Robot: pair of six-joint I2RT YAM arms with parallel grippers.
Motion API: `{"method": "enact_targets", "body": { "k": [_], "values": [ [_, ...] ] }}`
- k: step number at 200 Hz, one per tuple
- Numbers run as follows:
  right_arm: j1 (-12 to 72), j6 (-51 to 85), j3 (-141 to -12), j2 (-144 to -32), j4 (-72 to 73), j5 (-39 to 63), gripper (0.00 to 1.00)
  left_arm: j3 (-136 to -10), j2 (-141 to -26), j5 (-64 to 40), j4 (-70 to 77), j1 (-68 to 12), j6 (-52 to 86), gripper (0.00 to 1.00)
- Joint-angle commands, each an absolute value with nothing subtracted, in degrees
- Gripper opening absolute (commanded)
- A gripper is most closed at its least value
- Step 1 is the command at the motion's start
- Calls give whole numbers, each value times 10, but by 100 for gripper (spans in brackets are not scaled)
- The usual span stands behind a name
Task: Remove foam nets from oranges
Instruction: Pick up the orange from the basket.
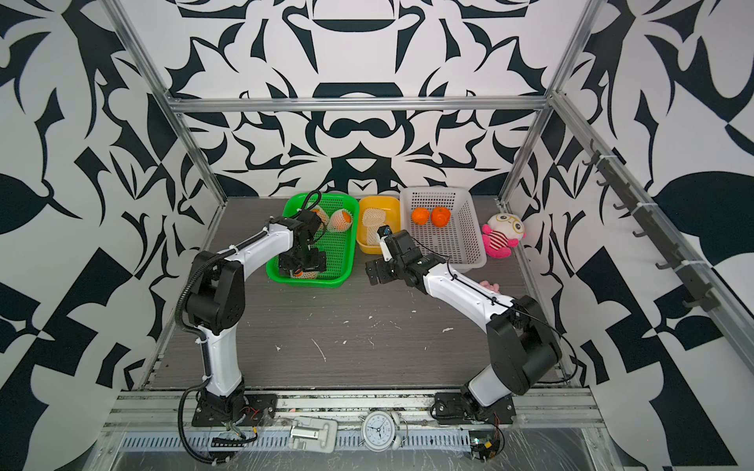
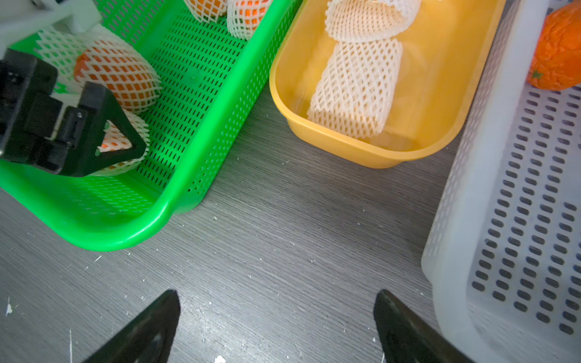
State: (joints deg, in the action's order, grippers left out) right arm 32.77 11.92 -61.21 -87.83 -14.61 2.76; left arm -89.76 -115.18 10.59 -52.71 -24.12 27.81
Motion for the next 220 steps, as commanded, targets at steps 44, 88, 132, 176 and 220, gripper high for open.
{"method": "enact_targets", "body": {
  "k": [44,88,132,176,220],
  "values": [
    [330,124,-610,-876,-130,27,99,-925,-1179,117,-543,-260,278,99],
    [330,123,-607,-874,-125,28,99,-923,-1169,138,-552,-266,268,88],
    [330,123,-606,-873,-123,29,99,-912,-1177,142,-554,-266,267,86],
    [330,123,-603,-863,-124,28,99,-913,-1166,149,-559,-269,264,76],
    [330,104,-605,-847,-114,38,99,-922,-1142,178,-589,-269,247,74]
  ]
}}
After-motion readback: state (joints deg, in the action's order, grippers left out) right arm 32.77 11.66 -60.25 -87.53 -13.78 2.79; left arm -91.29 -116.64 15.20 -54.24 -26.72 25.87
